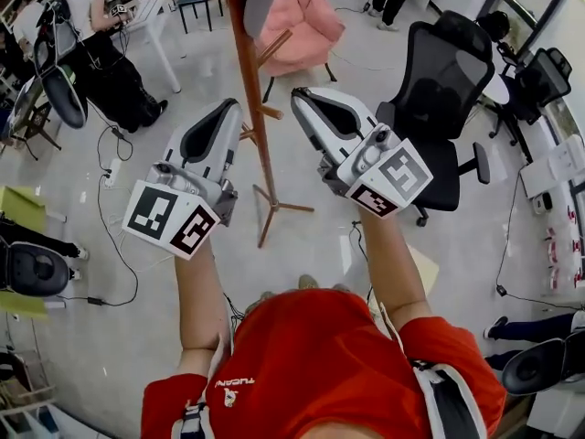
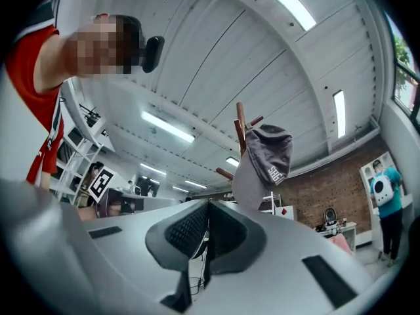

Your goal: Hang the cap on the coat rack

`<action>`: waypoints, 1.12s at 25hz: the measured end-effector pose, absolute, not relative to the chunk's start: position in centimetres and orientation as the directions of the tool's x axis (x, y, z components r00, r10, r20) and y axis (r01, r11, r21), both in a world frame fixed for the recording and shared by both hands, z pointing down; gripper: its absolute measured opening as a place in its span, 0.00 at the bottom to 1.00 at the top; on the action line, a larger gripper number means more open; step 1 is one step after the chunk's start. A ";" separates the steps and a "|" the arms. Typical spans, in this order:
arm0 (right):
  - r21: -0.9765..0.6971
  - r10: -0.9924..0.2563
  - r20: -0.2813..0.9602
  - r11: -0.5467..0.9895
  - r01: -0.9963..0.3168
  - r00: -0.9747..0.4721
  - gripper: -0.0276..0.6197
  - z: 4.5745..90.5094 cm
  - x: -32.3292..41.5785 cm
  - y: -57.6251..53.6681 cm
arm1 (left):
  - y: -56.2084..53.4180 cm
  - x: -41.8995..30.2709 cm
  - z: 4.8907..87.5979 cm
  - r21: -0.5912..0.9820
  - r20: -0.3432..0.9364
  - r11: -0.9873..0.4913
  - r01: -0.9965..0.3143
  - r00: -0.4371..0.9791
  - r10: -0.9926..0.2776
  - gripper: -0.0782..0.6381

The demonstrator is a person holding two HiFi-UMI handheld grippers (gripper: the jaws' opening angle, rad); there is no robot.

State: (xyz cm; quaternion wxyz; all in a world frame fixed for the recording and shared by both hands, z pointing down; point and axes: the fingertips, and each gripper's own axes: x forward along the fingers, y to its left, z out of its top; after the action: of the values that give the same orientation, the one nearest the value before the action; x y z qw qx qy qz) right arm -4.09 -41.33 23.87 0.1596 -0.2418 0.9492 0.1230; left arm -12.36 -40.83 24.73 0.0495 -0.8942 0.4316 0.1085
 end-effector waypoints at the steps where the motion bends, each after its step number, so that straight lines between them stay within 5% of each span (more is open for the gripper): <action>1: 0.141 -0.424 -0.373 0.854 -0.502 -0.825 0.08 24.0 -3.9 -41.3 | -40.8 -12.5 25.0 0.009 -0.235 -0.620 -0.785 0.601 -0.764 0.12; 28: 0.095 -0.406 -0.389 0.875 -0.474 -0.827 0.08 24.1 -3.8 -40.1 | -39.7 -12.0 25.1 0.004 -0.224 -0.616 -0.788 0.599 -0.768 0.12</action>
State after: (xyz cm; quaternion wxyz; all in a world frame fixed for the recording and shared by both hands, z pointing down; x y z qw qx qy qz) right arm -3.79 -40.14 24.12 0.1817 -0.2313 0.9511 0.0941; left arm -11.96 -39.67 25.09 0.0476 -0.8930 0.4357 0.1020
